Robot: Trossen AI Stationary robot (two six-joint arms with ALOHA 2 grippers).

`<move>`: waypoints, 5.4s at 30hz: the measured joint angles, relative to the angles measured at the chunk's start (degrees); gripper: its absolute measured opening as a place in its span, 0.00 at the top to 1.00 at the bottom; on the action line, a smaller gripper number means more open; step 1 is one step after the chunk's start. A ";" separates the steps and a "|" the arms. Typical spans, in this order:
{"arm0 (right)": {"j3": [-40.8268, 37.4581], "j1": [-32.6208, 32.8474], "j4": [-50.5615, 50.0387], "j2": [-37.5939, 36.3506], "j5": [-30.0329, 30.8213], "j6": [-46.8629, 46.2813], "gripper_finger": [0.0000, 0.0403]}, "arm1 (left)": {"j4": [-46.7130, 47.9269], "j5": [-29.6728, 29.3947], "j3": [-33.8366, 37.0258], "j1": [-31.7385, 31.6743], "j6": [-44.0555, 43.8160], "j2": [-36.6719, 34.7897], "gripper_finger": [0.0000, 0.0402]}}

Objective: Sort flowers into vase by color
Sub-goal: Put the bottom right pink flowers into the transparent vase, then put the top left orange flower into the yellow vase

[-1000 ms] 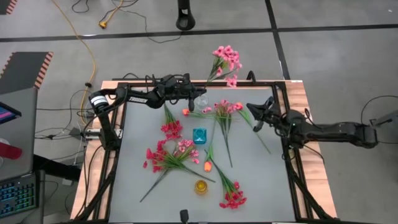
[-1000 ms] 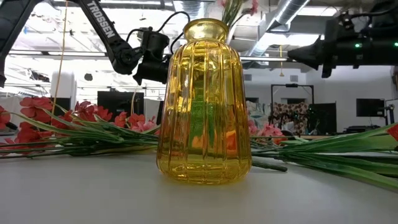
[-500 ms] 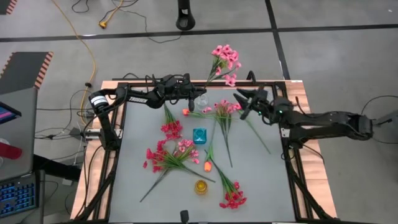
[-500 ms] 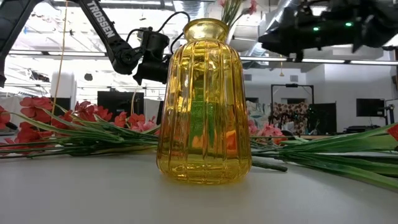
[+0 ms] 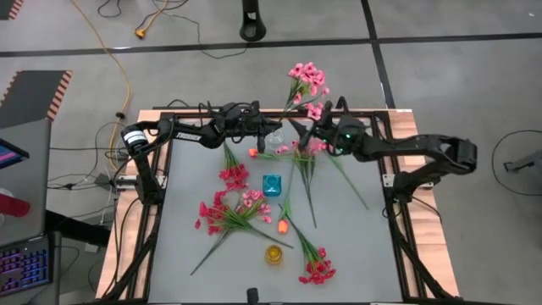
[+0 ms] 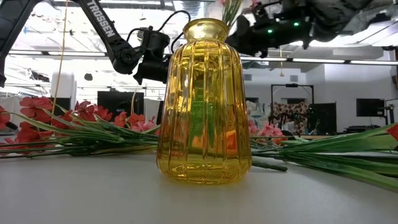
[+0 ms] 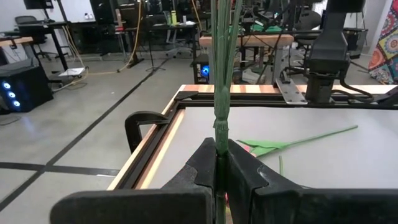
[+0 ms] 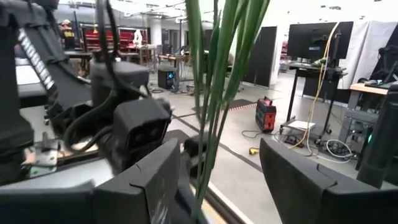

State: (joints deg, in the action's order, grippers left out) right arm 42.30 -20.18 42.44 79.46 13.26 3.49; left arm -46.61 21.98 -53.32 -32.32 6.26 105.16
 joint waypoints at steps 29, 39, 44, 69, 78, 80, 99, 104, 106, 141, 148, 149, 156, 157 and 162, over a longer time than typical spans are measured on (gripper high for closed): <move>7.35 -1.31 -1.75 6.10 -0.53 -0.17 0.93 | 0.42 -0.39 0.00 -0.02 -0.15 -0.07 0.89; 7.35 -3.29 -3.57 6.14 -4.92 -1.95 0.94 | 0.83 -4.32 -0.02 -0.42 -0.96 -0.09 0.62; 7.35 -2.86 -3.56 6.14 -6.10 -1.95 0.93 | 0.90 -4.43 -0.02 -0.52 -0.92 -0.18 0.60; 7.35 -2.78 -4.47 6.31 -6.02 -3.24 0.93 | 19.82 -6.94 -0.02 -2.45 6.44 -8.48 0.60; 7.37 -2.82 0.72 13.40 -5.88 -3.26 0.93 | 34.31 -7.96 -0.02 -2.40 9.23 -18.23 0.60; 7.37 -2.85 1.52 14.20 -5.85 -3.17 0.93 | 36.55 -7.79 0.00 -2.40 9.22 -19.83 0.60; 7.46 -3.63 -1.61 14.59 -5.22 -6.41 0.72 | 39.23 -7.67 0.00 -2.38 8.15 -22.77 0.60; 7.46 -4.80 -8.87 12.54 -5.22 -8.00 0.57 | 40.35 -7.66 0.02 -2.38 8.13 -22.71 0.60; 7.46 -5.21 -12.30 11.11 -5.21 -8.00 0.51 | 40.32 -7.69 0.02 -2.38 8.13 -22.71 0.60; 7.13 -2.81 -54.65 7.91 -5.45 -3.50 0.39 | 41.20 -7.80 0.02 -2.36 8.52 -22.69 0.60; 7.11 0.32 -56.82 4.19 -5.48 -3.17 0.39 | 41.66 -7.80 0.04 -2.36 8.55 -22.69 0.60; 7.11 0.89 -56.71 3.90 -5.63 -2.79 0.39 | 41.68 -7.76 0.04 -2.36 8.55 -22.69 0.60; 7.13 5.43 -54.24 6.20 -5.88 3.58 0.40 | 41.75 -7.69 0.04 -2.36 8.26 -22.69 0.60; 7.11 6.03 -53.23 7.09 -5.86 4.15 0.40 | 41.75 -7.67 0.04 -2.36 8.26 -22.69 0.60; 7.12 7.99 -46.49 10.98 -5.86 7.41 0.43 | 41.82 -7.66 0.04 -2.36 8.20 -22.68 0.60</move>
State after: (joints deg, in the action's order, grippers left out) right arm 49.41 -12.19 -4.06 90.44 7.40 10.90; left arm -4.79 14.32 -53.28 -34.68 14.46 82.49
